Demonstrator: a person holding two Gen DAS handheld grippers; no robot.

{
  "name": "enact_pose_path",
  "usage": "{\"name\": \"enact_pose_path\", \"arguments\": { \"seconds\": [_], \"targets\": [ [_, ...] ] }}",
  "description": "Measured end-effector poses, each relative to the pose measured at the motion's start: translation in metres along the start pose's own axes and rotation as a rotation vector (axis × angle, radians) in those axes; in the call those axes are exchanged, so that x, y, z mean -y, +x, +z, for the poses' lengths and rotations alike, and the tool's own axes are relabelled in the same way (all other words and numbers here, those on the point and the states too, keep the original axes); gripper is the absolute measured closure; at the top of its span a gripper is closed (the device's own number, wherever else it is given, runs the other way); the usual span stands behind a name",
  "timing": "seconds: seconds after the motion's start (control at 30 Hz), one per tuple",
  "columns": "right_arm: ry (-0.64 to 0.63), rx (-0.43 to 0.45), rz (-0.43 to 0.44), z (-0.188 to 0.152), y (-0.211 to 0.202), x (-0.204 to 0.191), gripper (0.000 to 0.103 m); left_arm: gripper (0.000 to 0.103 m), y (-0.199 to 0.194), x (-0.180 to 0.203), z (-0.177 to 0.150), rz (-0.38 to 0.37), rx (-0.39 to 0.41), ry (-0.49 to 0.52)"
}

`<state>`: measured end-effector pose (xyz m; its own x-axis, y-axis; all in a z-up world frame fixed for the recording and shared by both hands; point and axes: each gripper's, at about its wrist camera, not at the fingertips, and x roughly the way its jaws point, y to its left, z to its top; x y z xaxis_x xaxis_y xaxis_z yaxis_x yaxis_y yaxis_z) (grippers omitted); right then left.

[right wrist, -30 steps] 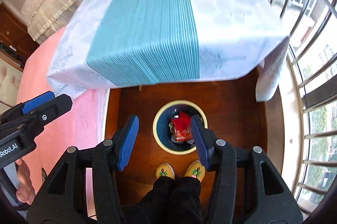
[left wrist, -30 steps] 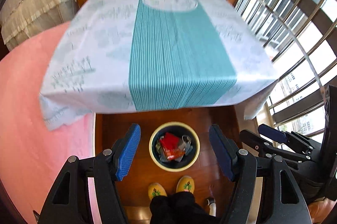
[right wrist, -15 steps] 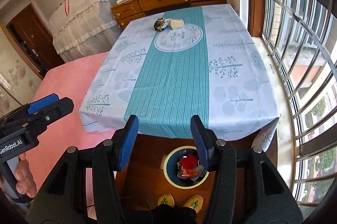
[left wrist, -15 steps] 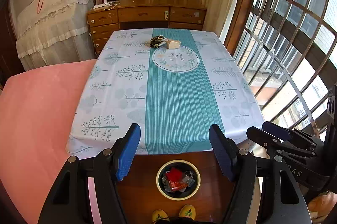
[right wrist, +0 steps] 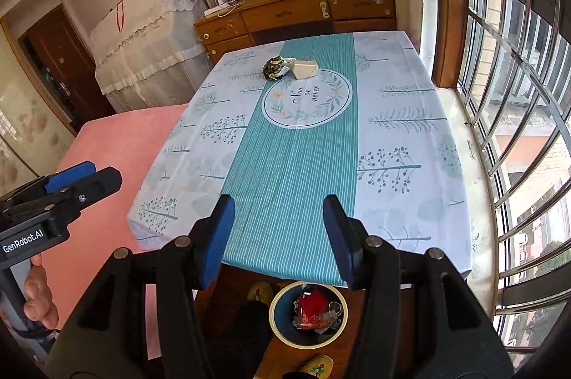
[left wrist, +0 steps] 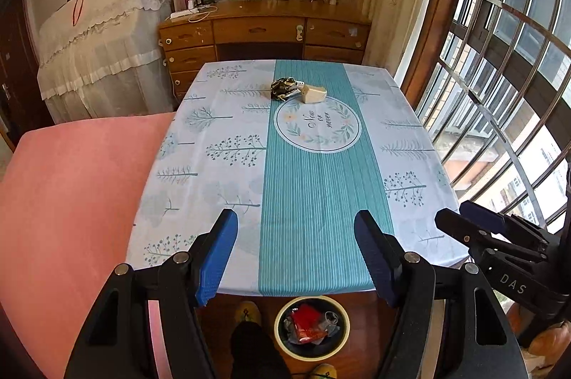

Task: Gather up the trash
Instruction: 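Raise both tools and reach toward the crumpled wrapper and beige box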

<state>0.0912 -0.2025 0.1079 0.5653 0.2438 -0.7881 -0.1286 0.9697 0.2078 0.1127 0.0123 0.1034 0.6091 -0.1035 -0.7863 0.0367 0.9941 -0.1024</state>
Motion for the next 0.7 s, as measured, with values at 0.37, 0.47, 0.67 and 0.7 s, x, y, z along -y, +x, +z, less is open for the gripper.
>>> {"name": "enact_pose_path", "arguments": {
  "seconds": [0.37,0.47,0.67,0.7],
  "targets": [
    [0.166,-0.015,-0.094,0.079,0.111,0.011,0.055,0.033,0.138,-0.041,0.118,-0.061,-0.081,0.136],
    [0.247,-0.027,-0.126,0.106,0.147,0.014,0.055,0.033,0.185,-0.056,0.162,-0.093,-0.124,0.175],
    [0.359,-0.034,-0.182,0.153,0.217,0.021,0.055,0.033,0.280,-0.073,0.233,-0.123,-0.172,0.246],
    [0.373,-0.037,-0.187,0.161,0.229,0.022,0.055,0.033,0.299,-0.076,0.244,-0.126,-0.181,0.254]
  ]
}}
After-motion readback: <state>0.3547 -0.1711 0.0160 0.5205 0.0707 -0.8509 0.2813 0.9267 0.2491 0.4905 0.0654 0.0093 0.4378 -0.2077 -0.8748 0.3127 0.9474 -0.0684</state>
